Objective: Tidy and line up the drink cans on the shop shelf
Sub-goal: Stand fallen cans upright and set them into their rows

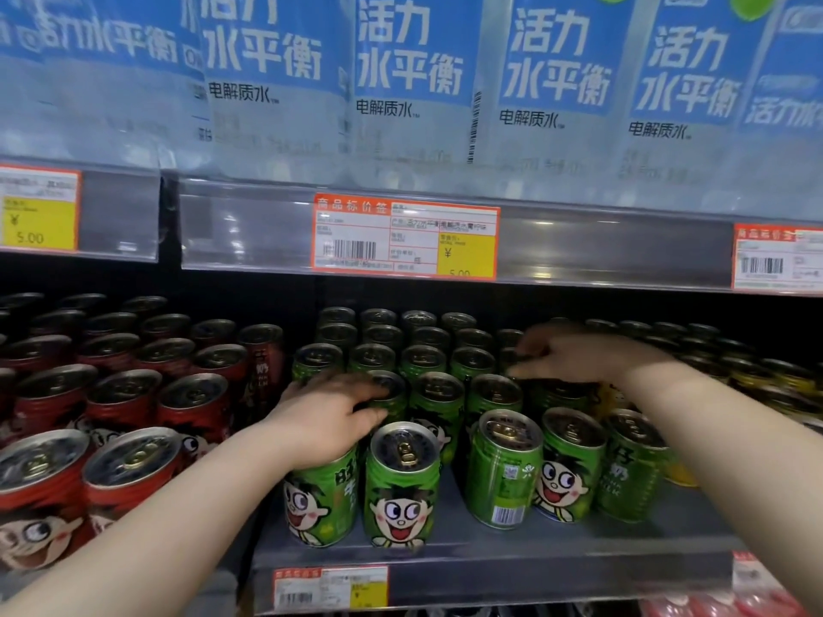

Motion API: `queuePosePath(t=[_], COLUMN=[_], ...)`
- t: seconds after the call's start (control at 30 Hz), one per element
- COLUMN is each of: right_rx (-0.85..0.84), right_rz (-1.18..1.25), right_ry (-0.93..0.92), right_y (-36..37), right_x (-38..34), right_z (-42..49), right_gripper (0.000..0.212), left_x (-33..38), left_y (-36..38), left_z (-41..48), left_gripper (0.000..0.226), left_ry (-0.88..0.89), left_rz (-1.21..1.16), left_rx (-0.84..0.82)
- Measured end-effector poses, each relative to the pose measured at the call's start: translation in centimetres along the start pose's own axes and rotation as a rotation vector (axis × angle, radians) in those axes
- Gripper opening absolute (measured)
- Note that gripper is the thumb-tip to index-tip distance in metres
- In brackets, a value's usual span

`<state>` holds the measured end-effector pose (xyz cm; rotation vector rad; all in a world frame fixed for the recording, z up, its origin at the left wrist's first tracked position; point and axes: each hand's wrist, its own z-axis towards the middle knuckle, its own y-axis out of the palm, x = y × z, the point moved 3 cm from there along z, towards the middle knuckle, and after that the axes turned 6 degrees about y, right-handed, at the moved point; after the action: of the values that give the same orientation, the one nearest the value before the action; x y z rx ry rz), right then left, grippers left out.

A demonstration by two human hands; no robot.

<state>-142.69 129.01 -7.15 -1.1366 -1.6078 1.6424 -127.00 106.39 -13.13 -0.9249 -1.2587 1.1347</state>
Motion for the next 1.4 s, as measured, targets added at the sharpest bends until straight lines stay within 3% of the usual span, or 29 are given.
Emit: queuePosePath(t=[0.07, 0.17, 0.3, 0.4, 0.43, 0.5, 0.57, 0.63, 0.7, 0.87, 0.97, 1.1, 1.23, 1.33, 1.4], right_rx=[-0.043, -0.061, 0.121, 0.315, 0.299, 0.149, -0.024, -0.055, 0.002, -0.035, -0.051, 0.059, 0.133, 0.377, 0.514], right_rz=[-0.127, -0.114, -0.135, 0.107, 0.170, 0.119, -0.007, -0.045, 0.037, 0.158, 0.258, 0.313, 0.335, 0.478, 0.396], right_ry=[0.096, 0.164, 0.114, -0.152, -0.269, -0.458, -0.540, -0.540, -0.485, -0.422, -0.401, -0.373, -0.419, -0.331, -0.239], right_y=[0.1, 1.2, 0.7, 0.8, 1.1, 2.5, 4.8, 6.7, 7.3, 8.2, 8.5, 9.2, 9.2, 6.4, 4.3], right_x=[1.2, 1.4, -0.3, -3.8, -5.3, -8.1, -9.9, -10.7, -10.9, -11.2, -10.8, -11.1, -10.4, -7.5, -5.3], right_z=[-0.2, -0.9, -2.2, -4.7, -6.0, -8.2, -9.2, -9.0, -8.6, -8.4, -8.3, -8.8, -9.7, -9.7, -9.6], right_gripper=[0.055, 0.059, 0.050, 0.027, 0.023, 0.036, 0.059, 0.067, 0.070, 0.074, 0.071, 0.071, 0.066, 0.046, 0.034], left_x=[-0.1, 0.0, -0.2, 0.1, 0.2, 0.2, 0.0, -0.4, -0.7, -2.1, -2.4, -1.8, -1.3, -0.3, 1.3], left_y=[0.1, 0.0, -1.2, -1.7, -1.5, -0.6, 0.2, 0.6, 0.8, 1.1, 0.8, 0.5, 0.5, -0.3, -0.9], left_z=[0.0, -0.1, -1.2, -3.7, -4.6, -6.1, -7.4, -8.2, -8.5, -8.7, -9.3, -10.1, -10.2, -9.9, -9.4], left_gripper=[0.044, 0.040, 0.020, 0.019, 0.016, 0.016, 0.043, 0.056, 0.049, 0.053, 0.051, 0.050, 0.054, 0.072, 0.080], left_ry=[-0.002, 0.007, -0.026, 0.042, 0.060, 0.053, 0.059, 0.033, -0.019, -0.016, -0.043, -0.102, -0.125, -0.045, 0.045], left_rz=[0.006, -0.039, -0.503, -0.469, -0.470, -0.448, -0.359, -0.340, -0.408, -0.735, -0.691, -0.438, -0.396, -0.252, -0.209], left_rx=[-0.005, 0.056, 0.519, 0.701, 0.682, 0.583, 0.530, 0.512, 0.462, 0.264, 0.304, 0.396, 0.345, 0.392, 0.412])
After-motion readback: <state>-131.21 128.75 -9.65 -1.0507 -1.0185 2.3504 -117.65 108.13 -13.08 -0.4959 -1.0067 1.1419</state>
